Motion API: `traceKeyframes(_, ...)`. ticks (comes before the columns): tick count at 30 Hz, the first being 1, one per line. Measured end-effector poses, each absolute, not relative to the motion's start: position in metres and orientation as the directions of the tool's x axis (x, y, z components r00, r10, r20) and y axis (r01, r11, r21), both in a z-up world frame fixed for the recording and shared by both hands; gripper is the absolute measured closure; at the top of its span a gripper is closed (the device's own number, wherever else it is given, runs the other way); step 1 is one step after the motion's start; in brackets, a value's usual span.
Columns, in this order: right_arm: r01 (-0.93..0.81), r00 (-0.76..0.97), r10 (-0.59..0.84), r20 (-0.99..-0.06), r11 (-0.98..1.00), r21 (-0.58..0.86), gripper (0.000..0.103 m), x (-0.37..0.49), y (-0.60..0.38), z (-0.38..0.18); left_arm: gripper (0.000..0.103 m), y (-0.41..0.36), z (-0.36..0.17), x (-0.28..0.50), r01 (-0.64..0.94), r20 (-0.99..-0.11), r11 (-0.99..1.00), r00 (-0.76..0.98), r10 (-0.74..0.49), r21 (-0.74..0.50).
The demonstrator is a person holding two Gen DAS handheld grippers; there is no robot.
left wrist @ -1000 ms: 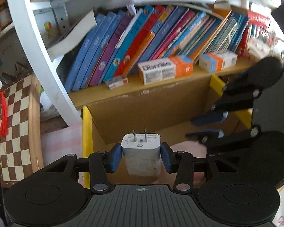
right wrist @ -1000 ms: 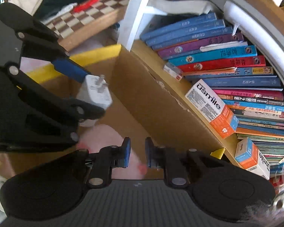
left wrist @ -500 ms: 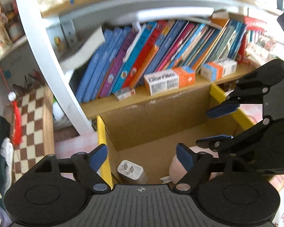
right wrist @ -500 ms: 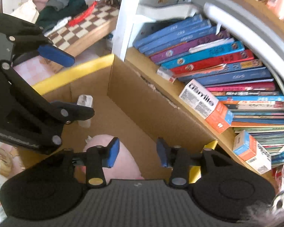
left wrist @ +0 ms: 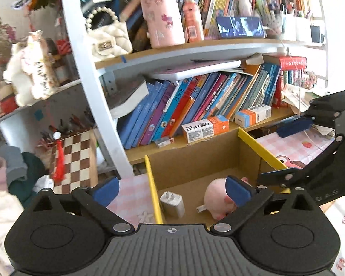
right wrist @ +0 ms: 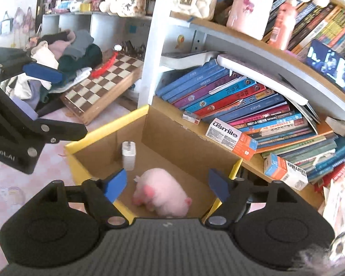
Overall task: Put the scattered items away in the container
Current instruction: 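Open the left gripper to drop the charger while the right gripper releases the plush into the box, then withdraw both open grippers from the box back over the desk mat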
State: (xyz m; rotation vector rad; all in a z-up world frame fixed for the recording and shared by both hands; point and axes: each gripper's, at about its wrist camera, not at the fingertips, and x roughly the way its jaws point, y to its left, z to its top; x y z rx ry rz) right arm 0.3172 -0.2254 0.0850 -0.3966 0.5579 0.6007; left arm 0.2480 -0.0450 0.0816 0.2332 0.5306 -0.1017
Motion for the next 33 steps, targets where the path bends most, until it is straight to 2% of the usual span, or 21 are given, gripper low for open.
traceKeyframes(11, -0.567, 0.706, 0.371, -0.604, 0.806, -0.167, 0.014, 0.231, -0.224, 0.072, 0.001, -0.037, 0.063, 0.174, 0.167, -0.521, 0.963, 0.853, -0.034, 0.210)
traceKeyframes(21, -0.505, 0.684, 0.316, -0.657, 0.856, -0.114, 0.013, 0.182, -0.212, 0.032, 0.001, -0.037, 0.028, 0.136, 0.197, -0.595, 0.958, 0.803, -0.036, 0.209)
traceKeyframes(33, -0.401, 0.690, 0.261, -0.675, 0.915, -0.057, 0.011, 0.147, -0.211, 0.004, 0.001, -0.032, 0.001, 0.112, 0.172, -0.649, 0.973, 0.760, -0.033, 0.151)
